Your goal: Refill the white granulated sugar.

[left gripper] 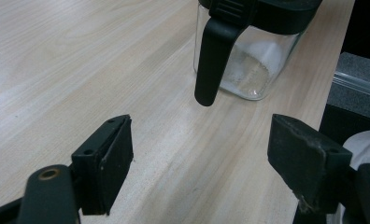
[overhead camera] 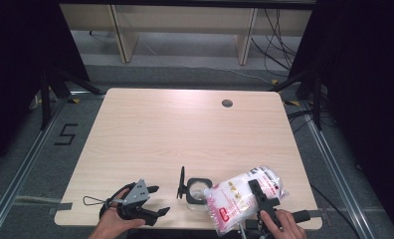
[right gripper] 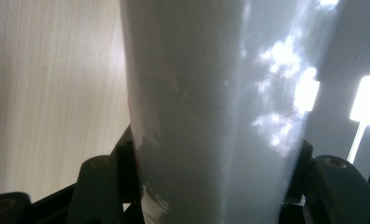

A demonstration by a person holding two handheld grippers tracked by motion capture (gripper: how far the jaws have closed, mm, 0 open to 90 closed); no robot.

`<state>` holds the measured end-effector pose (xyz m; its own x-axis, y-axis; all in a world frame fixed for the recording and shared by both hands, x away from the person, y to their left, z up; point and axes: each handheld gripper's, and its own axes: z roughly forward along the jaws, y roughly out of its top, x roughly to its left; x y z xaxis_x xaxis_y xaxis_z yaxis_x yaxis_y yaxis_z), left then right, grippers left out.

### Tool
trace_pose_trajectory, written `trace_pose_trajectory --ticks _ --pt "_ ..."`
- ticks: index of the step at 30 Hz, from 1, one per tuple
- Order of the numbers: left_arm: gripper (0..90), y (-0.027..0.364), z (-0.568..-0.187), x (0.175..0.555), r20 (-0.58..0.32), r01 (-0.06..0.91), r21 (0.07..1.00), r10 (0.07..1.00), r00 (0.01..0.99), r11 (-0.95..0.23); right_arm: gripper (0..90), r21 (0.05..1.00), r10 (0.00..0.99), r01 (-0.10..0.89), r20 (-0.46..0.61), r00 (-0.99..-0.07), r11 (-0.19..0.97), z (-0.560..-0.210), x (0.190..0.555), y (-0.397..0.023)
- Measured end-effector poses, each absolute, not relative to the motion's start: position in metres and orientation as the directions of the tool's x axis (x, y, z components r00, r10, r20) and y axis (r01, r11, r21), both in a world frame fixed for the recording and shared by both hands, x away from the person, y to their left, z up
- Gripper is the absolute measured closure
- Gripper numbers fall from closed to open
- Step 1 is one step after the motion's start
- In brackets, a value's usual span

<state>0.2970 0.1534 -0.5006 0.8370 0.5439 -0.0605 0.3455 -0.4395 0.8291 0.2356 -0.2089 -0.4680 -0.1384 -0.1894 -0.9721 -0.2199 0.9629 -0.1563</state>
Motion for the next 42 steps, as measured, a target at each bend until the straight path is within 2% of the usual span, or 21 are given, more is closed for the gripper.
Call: trace_pose_trajectory --ticks 2,3,8,9,11,13,19,42 --pt "22.1 0.1535 -0.5006 0.297 -0.058 0.345 0.827 0.543 0.838 -0.444 43.6 -0.171 -0.204 -0.215 -0.968 -0.146 0.962 -0.4667 0.2347 -0.2078" --pt "22.1 0.1536 -0.5005 0.297 -0.06 0.346 0.826 0.541 0.839 -0.445 43.6 -0.138 -0.171 -0.198 -0.972 -0.161 0.97 -0.4692 0.2333 -0.2088" --pt "22.0 0.1531 -0.5004 0.297 -0.069 0.351 0.823 0.535 0.842 -0.447 43.6 -0.177 -0.211 -0.218 -0.967 -0.144 0.96 -0.467 0.2347 -0.2073" --pt "22.0 0.1528 -0.5005 0.2967 -0.065 0.351 0.823 0.539 0.84 -0.447 43.6 -0.149 -0.181 -0.203 -0.972 -0.152 0.968 -0.4689 0.2341 -0.2084" --pt "22.0 0.1522 -0.501 0.2966 -0.065 0.351 0.823 0.541 0.839 -0.446 43.6 -0.205 -0.236 -0.219 -0.963 -0.127 0.954 -0.4652 0.2351 -0.2068" --pt "22.0 0.1536 -0.5002 0.2987 -0.029 0.318 0.82 0.522 0.853 -0.475 43.6 -0.213 -0.242 -0.188 -0.959 -0.149 0.959 -0.4636 0.2328 -0.2064" --pt "22.0 0.1525 -0.5011 0.2972 -0.053 0.344 0.821 0.54 0.84 -0.455 43.6 -0.228 -0.257 -0.192 -0.956 -0.141 0.955 -0.462 0.2331 -0.2066" --pt "22.0 0.1523 -0.5009 0.2967 -0.063 0.35 0.823 0.541 0.839 -0.447 43.6 -0.224 -0.253 -0.186 -0.956 -0.15 0.957 -0.4626 0.2325 -0.2068"
